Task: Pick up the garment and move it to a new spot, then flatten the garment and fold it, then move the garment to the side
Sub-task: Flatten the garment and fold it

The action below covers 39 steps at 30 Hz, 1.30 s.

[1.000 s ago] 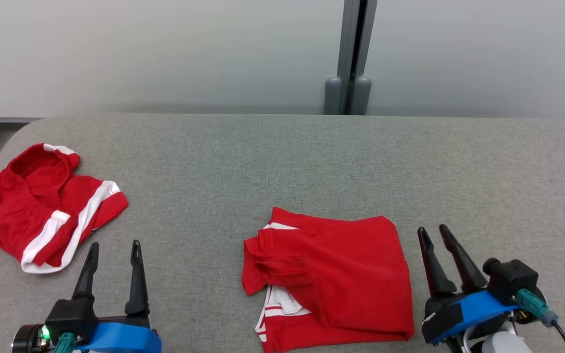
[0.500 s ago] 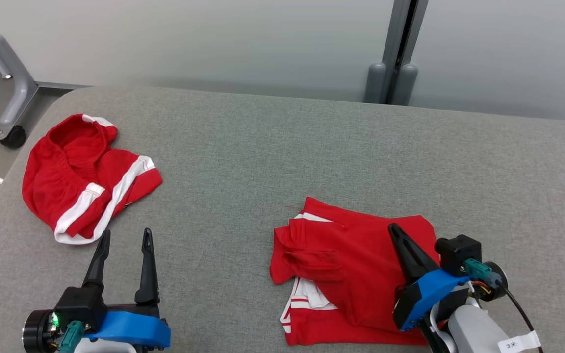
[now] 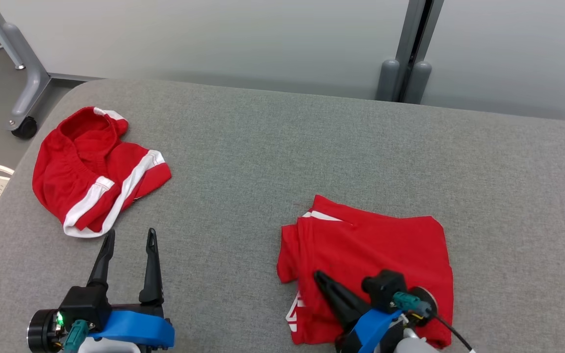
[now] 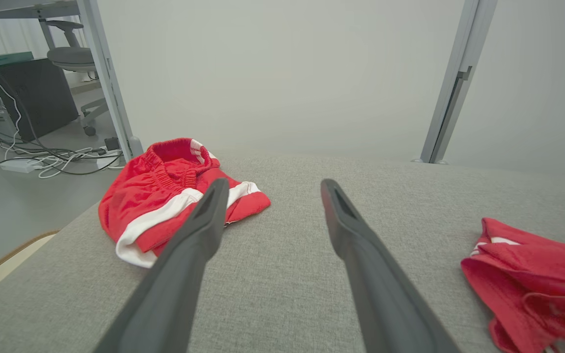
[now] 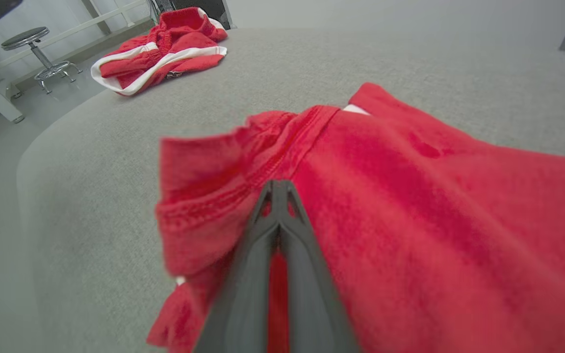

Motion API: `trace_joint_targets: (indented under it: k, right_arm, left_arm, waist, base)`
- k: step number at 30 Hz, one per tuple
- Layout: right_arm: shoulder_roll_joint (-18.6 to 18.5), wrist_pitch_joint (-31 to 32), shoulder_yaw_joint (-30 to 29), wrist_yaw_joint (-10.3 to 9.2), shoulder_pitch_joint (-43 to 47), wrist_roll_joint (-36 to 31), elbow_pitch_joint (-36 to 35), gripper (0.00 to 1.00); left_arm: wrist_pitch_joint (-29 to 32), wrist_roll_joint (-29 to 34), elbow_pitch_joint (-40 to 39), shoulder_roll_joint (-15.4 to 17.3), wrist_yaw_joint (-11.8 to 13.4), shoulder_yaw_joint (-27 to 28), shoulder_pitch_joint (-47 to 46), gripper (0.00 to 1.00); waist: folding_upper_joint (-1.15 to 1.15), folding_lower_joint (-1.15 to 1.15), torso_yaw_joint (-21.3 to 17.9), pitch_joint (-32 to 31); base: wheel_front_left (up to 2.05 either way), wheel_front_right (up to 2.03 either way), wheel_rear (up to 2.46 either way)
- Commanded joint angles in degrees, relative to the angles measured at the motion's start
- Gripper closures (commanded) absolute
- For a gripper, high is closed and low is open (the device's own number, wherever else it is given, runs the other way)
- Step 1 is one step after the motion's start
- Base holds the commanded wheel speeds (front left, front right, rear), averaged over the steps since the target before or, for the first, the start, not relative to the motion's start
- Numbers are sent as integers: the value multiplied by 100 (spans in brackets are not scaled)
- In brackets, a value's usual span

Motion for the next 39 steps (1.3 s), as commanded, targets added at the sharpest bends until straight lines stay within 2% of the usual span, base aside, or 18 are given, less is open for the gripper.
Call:
trace_joint_targets:
  k: [1,5,9,15,23,24,25,26,27,33,39]
  right_arm:
    - [-8,-20,167,1,74,116,-59,100]
    - [-12,-19,779,1,104,423,-131,100]
    - [-11,-20,864,1,54,569,-167,100]
    - [-16,-20,13,1,-35,303,-400,100]
    - [-316,-19,-1429,1,295,-283,-1146,100]
    - [-345,-20,-1577,1,350,-346,-1255,82]
    - [-371,-19,-1729,1,416,-395,-1356,51]
    - [-384,-19,-1855,1,475,-453,-1445,9]
    - [-398,-20,-1993,1,537,-501,-1538,0]
    - [-332,-19,-2553,1,922,-731,-2071,0]
    - [-248,-19,-2858,1,1283,-902,-2455,0]
  left_arm:
    - [-25,-29,11,-3,13,1,-44,0]
    - [-25,-21,0,-3,34,-13,-38,0]
    - [-25,24,10,-3,21,24,31,0]
    - [-25,81,-41,-2,3,86,125,0]
    - [-25,131,-84,5,-10,138,112,0]
    - [-25,133,-92,3,-13,144,113,0]
    - [-25,146,-100,4,-13,146,111,0]
    - [-25,149,-105,3,-8,165,110,0]
    - [-24,153,-103,3,-10,166,99,0]
    - [-25,181,-120,9,-28,195,61,0]
    - [-25,193,-162,29,-35,229,150,0]
  waist:
    - [0,0,-11,-9]
    - [0,0,-49,-44]
    - [0,0,-112,-127]
    - [0,0,-316,-197]
    - [0,0,-695,-232]
    - [0,0,-749,-239]
    - [0,0,-796,-241]
    - [0,0,-857,-248]
    - [0,0,-898,-250]
    - [0,0,-1181,-305]
    - [0,0,-1355,-384]
  base:
    - [0,0,0]
    - [0,0,0]
    - [0,0,0]
    - [0,0,0]
    - [0,0,0]
    - [0,0,0]
    - [0,0,0]
    - [0,0,0]
    - [0,0,0]
    - [0,0,0]
    - [0,0,0]
